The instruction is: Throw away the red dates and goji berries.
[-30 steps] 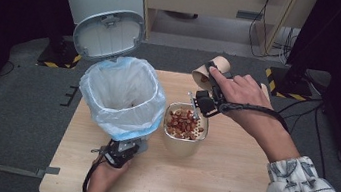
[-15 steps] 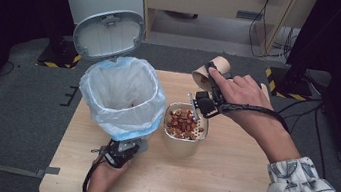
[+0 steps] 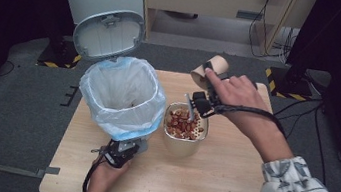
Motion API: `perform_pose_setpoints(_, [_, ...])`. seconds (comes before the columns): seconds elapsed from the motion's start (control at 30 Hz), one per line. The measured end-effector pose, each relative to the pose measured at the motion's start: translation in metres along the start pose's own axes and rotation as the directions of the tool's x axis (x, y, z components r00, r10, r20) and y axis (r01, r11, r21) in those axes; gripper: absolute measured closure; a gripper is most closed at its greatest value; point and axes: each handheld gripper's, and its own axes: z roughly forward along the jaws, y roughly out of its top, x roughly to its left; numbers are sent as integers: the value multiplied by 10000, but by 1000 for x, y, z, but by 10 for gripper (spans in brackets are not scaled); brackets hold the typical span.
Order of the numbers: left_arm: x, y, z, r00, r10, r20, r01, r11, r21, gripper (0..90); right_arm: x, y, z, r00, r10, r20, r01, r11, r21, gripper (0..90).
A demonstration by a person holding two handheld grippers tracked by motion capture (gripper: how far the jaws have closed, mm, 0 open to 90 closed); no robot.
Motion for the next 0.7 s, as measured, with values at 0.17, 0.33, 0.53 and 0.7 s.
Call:
perform_pose_setpoints(0.17, [1, 0, 0, 10000, -40, 38, 40, 10000, 1, 895, 32, 28, 9, 9772, -1959, -819, 1937, 9805, -346, 384])
perform_pose_setpoints(0.33, [1, 0, 0, 10000, -34, 33, 34, 10000, -8, 895, 24, 17, 9, 9865, -1484, -698, 1482, 9889, -81, 382])
perform_pose_setpoints(0.53, [0, 0, 0, 10000, -30, 16, 30, 10000, -3, 895, 30, 18, 7, 9868, -1429, -766, 1418, 9897, -206, 380])
perform_pose_setpoints(0.7, [0, 0, 0, 10000, -42, 16, 42, 10000, -3, 895, 26, 16, 4, 9885, -1350, -689, 1336, 9907, -239, 379])
